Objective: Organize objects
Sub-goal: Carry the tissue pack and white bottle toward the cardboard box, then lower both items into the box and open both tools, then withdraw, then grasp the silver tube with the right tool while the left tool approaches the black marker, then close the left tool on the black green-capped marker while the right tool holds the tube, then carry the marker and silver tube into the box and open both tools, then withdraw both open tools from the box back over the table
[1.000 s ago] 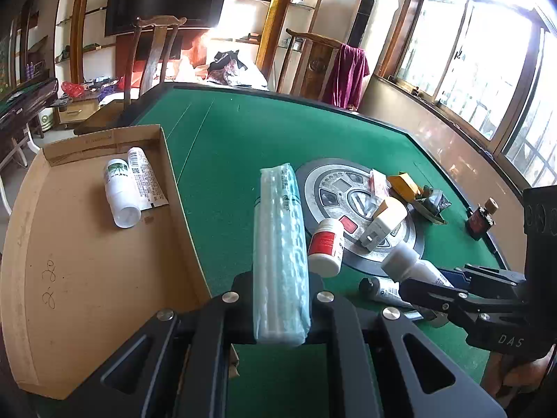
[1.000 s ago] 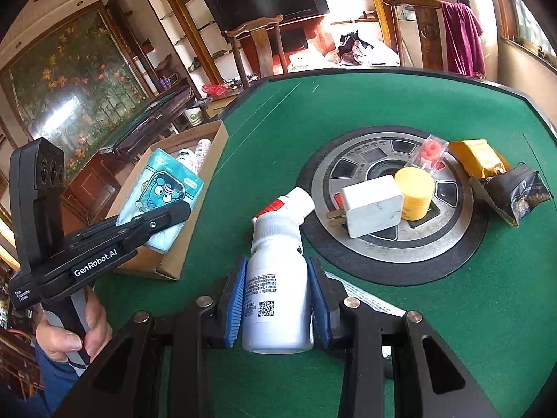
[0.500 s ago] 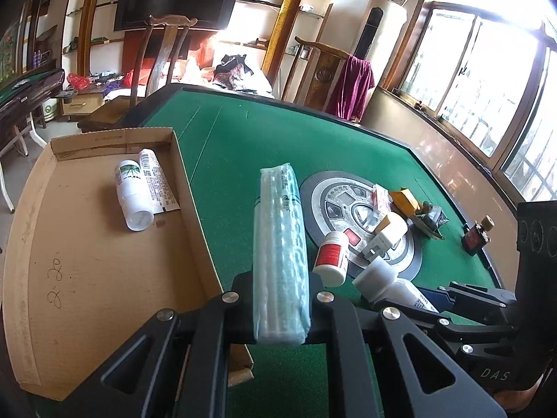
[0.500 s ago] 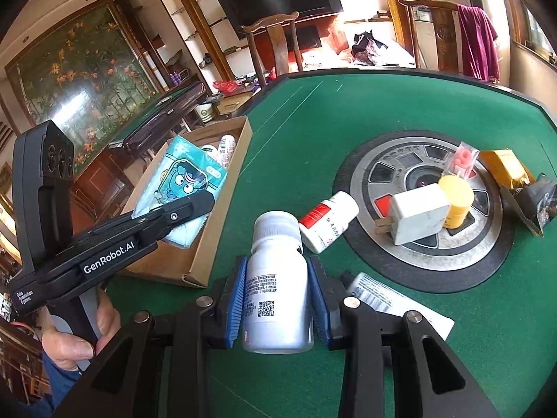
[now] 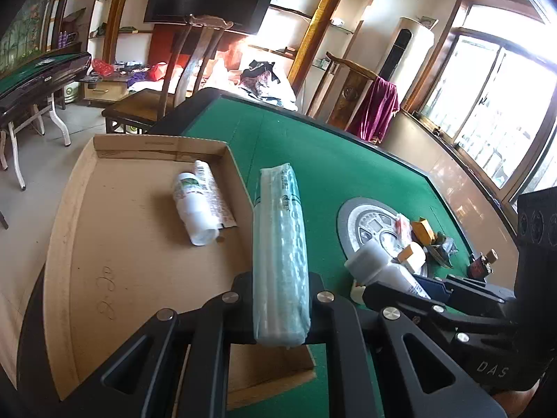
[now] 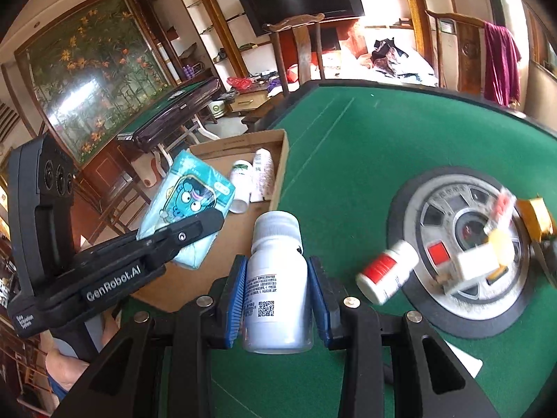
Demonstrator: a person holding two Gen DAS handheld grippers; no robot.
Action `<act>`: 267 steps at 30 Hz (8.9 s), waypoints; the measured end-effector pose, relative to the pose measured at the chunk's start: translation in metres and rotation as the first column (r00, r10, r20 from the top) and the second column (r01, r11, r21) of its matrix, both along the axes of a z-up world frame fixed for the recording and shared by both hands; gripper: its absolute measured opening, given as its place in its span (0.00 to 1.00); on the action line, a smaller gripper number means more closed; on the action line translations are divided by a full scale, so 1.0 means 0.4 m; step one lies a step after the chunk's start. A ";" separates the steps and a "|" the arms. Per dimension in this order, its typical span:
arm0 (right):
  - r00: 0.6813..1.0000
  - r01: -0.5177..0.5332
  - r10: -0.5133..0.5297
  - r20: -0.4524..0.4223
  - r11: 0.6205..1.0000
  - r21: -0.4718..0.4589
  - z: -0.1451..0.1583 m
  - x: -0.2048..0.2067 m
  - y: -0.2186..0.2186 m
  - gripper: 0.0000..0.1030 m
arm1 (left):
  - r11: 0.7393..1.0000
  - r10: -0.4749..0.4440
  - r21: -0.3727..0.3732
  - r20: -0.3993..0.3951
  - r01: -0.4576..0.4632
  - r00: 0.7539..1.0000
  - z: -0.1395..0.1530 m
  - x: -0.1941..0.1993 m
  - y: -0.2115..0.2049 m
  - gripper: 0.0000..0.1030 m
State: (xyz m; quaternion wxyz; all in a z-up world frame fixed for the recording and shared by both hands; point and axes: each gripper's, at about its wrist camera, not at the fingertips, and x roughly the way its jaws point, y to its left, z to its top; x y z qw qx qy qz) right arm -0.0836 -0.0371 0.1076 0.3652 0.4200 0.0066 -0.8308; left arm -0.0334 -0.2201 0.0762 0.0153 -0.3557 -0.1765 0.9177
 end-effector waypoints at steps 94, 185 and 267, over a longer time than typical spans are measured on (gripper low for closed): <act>0.987 -0.155 0.150 0.060 0.982 0.105 -0.173 -0.048 0.332 0.58 | 0.990 -0.093 -0.099 0.044 0.097 0.995 0.038 0.173 0.239 0.77; 0.994 -0.098 0.095 -0.044 0.993 -0.065 -0.038 0.178 0.200 0.29 | 0.989 0.111 -0.098 0.039 -0.106 0.993 0.039 0.210 0.131 0.14; 0.967 -0.060 0.101 0.234 0.982 -0.178 -0.062 -0.001 -0.170 0.49 | 0.968 0.251 -0.044 0.169 -0.247 0.953 0.000 0.165 -0.113 0.59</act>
